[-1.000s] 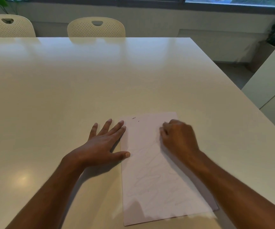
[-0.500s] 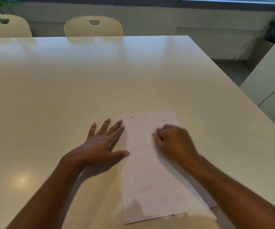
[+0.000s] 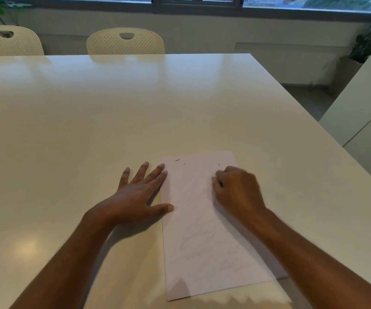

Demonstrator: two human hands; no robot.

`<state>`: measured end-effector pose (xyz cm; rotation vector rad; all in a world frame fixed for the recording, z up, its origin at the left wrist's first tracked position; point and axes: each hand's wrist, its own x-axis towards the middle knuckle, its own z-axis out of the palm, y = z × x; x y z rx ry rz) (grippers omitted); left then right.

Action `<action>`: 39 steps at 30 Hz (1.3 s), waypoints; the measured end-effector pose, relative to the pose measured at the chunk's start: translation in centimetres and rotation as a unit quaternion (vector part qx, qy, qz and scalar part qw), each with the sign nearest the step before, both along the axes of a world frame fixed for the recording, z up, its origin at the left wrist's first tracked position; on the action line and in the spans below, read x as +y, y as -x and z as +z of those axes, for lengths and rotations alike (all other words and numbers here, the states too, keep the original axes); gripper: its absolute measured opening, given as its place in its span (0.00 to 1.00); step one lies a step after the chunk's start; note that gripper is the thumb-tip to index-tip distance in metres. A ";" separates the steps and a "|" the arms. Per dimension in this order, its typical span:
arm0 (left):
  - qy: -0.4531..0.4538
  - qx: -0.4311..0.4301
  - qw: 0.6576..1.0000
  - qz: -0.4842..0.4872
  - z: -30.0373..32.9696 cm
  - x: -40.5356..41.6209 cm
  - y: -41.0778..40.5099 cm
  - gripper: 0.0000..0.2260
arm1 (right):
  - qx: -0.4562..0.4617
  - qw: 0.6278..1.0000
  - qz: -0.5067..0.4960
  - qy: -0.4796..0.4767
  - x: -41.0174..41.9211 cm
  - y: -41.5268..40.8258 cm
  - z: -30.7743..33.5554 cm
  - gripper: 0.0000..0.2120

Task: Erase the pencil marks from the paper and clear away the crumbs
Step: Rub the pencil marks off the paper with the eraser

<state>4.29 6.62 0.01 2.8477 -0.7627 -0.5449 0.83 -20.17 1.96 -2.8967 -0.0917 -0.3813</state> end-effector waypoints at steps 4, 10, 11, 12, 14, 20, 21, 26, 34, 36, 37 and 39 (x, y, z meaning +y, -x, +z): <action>0.001 0.000 1.000 0.002 0.0 0.0 0.0 0.50 | 0.018 0.998 0.048 -0.023 0.8 1.3 -0.2 0.12; 0.001 0.003 1.000 0.003 0.0 -0.1 0.0 0.52 | -0.004 1.000 0.004 -0.005 0.8 0.9 0.0 0.11; 0.000 0.002 1.000 0.003 0.0 -0.1 -0.1 0.52 | 0.003 0.999 0.036 -0.017 1.7 1.8 -0.1 0.12; 0.000 0.002 1.000 0.002 0.0 -0.1 -0.1 0.52 | 0.007 0.998 0.053 -0.021 1.8 2.2 -0.1 0.12; 0.002 0.005 1.000 0.003 0.0 -0.1 -0.1 0.53 | 0.010 1.000 0.021 -0.016 0.4 0.9 0.1 0.12; 0.002 0.006 1.000 0.001 0.1 -0.1 0.0 0.52 | 0.014 0.999 0.030 -0.019 1.8 1.8 0.3 0.11; 0.000 0.005 1.000 0.000 0.1 -0.1 0.0 0.52 | 0.021 0.998 0.055 -0.024 2.2 2.4 0.2 0.12; -0.006 0.008 1.000 -0.006 -0.1 0.0 -0.2 0.52 | 0.002 0.999 -0.048 0.009 -1.3 -0.7 0.6 0.11; -0.006 0.010 1.000 -0.007 0.1 -0.1 -0.2 0.52 | 0.008 1.000 -0.030 0.001 -0.5 0.3 0.2 0.11; -0.005 0.007 1.000 -0.008 0.0 -0.1 -0.2 0.53 | -0.006 0.998 -0.065 0.008 -1.2 -0.1 0.6 0.10; -0.005 0.007 1.000 -0.008 0.0 -0.1 -0.2 0.53 | -0.013 0.999 -0.052 0.007 -0.5 0.3 0.6 0.09; -0.006 0.010 1.000 -0.005 0.0 -0.1 -0.2 0.53 | 0.002 1.000 0.010 -0.017 1.7 2.0 0.4 0.10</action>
